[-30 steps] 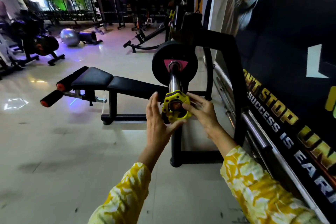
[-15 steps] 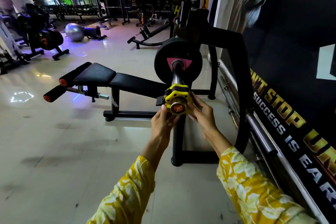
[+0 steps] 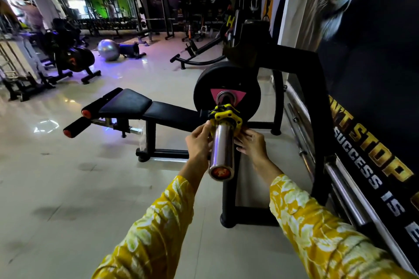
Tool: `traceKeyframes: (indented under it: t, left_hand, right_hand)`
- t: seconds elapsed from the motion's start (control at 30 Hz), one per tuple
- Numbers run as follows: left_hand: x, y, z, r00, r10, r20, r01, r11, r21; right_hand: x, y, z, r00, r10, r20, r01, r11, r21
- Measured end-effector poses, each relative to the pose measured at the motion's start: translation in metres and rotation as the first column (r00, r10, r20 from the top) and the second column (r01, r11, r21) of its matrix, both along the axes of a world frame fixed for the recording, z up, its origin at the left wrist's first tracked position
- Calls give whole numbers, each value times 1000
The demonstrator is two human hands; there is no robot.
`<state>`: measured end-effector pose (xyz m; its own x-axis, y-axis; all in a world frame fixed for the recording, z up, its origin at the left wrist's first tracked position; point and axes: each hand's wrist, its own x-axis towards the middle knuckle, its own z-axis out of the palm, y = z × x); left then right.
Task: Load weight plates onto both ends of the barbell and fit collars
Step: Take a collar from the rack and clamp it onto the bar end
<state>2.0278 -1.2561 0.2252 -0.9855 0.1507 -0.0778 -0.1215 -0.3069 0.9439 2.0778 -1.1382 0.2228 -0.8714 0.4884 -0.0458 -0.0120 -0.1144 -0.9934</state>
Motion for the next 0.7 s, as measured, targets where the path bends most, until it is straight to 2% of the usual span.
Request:
traceKeyframes:
  t: [0.13, 0.27, 0.4, 0.47, 0.53, 0.63, 0.7]
  left_hand:
    - [-11, 6, -5, 999, 43, -8, -43, 999, 14]
    - [-66, 26, 0, 1000, -5, -9, 6, 999, 50]
    - [-97, 35, -2, 979, 34, -201, -68, 984, -167]
    - [-100, 31, -4, 962, -22, -273, -35, 979, -199]
    - [-101, 27, -4, 956, -74, -284, 28, 986, -163]
    - [-99, 21, 2, 968, -136, -211, 131, 991, -39]
    - [-101, 19, 6, 971, -161, -176, 162, 987, -9]
  right_hand:
    - [-6, 4, -3, 1000, 10, 19, -11, 999, 52]
    - [-47, 16, 9, 997, -5, 78, 2, 999, 36]
    - [-73, 22, 18, 994, -63, 90, 64, 998, -12]
    - [-83, 25, 15, 992, -111, 55, 113, 993, -24]
    - [-88, 27, 10, 991, -130, 30, 131, 991, -18]
    - [-88, 29, 7, 992, -122, 15, 123, 992, -38]
    - [-90, 29, 8, 987, -148, -62, 147, 989, -20]
